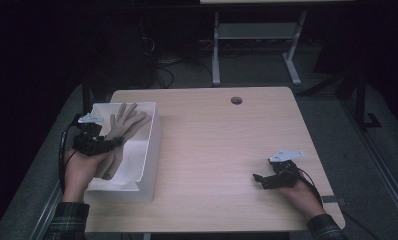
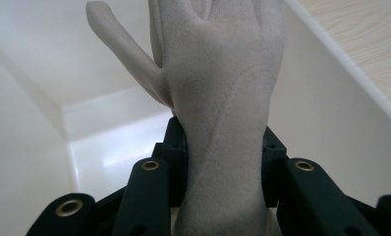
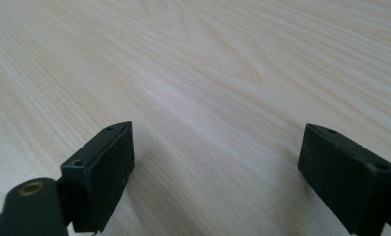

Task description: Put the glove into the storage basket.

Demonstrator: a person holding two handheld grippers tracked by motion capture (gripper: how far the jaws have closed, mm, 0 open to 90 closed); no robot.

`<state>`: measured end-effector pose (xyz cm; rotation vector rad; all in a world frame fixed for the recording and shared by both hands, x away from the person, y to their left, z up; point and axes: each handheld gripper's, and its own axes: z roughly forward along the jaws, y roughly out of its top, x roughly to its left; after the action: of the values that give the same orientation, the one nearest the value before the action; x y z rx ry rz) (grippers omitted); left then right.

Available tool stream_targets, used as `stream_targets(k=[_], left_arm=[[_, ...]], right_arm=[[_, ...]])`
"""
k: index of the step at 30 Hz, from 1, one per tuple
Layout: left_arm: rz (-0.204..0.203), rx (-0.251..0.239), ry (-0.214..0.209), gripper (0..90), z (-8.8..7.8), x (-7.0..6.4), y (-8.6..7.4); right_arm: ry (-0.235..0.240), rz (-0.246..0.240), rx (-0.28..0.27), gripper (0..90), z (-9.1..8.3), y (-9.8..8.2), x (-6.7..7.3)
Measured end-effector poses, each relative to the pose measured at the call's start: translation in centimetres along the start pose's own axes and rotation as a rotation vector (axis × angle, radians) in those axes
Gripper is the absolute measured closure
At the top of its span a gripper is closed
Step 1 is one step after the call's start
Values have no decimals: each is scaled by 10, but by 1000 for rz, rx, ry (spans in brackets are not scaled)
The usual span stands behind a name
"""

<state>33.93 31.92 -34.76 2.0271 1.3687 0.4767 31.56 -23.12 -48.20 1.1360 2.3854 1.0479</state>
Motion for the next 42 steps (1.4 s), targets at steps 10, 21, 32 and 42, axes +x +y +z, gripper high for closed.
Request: stream_targets(k=[10,21,32,42], left_arm=[[-23,49,16,662,31,9,-19],[-3,114,46,659,55,7,-29],[-8,175,21,581,69,8,-32],[-11,113,-15,272,63,8,-30]], right_arm=[[0,1,0,133,0,0,0],[0,0,0,133,0,0,0],[0,0,0,134,0,0,0],[-1,0,0,134,0,0,0]])
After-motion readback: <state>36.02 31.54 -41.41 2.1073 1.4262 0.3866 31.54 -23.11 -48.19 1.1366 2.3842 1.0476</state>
